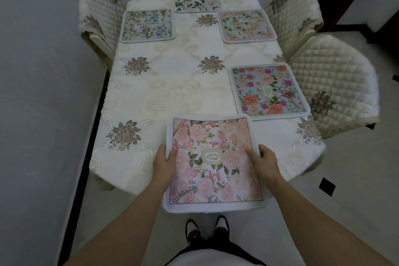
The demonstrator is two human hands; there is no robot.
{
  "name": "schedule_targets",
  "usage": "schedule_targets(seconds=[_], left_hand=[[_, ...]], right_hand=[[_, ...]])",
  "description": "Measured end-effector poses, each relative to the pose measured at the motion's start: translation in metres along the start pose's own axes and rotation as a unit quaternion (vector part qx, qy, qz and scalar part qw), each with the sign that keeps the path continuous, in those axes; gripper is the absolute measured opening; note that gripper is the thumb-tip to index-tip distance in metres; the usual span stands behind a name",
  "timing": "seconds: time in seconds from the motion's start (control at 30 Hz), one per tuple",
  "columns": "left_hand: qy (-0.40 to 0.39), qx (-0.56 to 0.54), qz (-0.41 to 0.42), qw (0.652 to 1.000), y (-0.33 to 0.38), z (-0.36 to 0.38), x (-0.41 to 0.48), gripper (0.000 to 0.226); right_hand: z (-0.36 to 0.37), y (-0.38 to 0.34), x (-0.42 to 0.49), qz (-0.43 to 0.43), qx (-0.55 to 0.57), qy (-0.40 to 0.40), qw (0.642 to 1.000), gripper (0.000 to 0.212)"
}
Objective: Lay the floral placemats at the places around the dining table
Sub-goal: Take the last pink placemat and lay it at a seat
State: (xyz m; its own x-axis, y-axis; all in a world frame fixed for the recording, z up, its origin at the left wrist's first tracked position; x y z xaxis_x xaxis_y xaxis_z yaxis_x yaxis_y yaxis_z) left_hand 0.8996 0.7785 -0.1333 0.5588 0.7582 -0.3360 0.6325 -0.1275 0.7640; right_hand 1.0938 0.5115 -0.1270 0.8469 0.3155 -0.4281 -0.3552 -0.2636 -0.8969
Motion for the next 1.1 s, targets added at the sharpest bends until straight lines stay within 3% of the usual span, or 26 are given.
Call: schedule_targets(seconds=[0.23,0.5,0.77,0.97,1.1], left_hand=[[0.038,-0.041,0.086,0.995,0.098,-0.042,0.02,0.015],[0.096,0.078,0.166,0.978,0.159,-0.078,0.027,0.031],[0.131,0.07,0.129,0.98,0.136,-0.106,0.022,0.031],[0.193,0.039,0.049,0.979,0.072,-0.158,-0.009,0.029],[0.256,0.035,-0.028,0.966,0.028,-0.198,-0.052,0.022]], right_hand=[[-0.003,-0.084,0.023,-0.059,0.001,-0.007,0.998,0.023],[-0.001,-0.154,0.026,-0.143,-0.034,0.0,0.989,0.026],[0.027,-0.163,0.026,-0.153,-0.056,-0.014,0.987,0.029],[0.106,-0.147,0.025,-0.151,-0.094,-0.118,0.977,0.041],[0.17,-0.151,0.001,-0.169,-0.122,-0.194,0.959,0.034]])
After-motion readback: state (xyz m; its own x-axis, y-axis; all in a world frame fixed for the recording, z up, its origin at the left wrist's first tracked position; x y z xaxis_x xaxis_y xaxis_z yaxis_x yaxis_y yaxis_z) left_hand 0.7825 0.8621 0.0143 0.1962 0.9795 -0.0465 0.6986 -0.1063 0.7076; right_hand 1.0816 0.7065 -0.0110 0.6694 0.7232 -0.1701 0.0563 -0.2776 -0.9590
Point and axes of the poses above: each hand's wrist, its own x-axis towards the middle knuckle, its own z-axis out of the palm, y = z × x, the point moved 9 cm from there along x, towards the middle knuckle, and after that the axes turned 14 degrees about x, right-handed, at the moved point
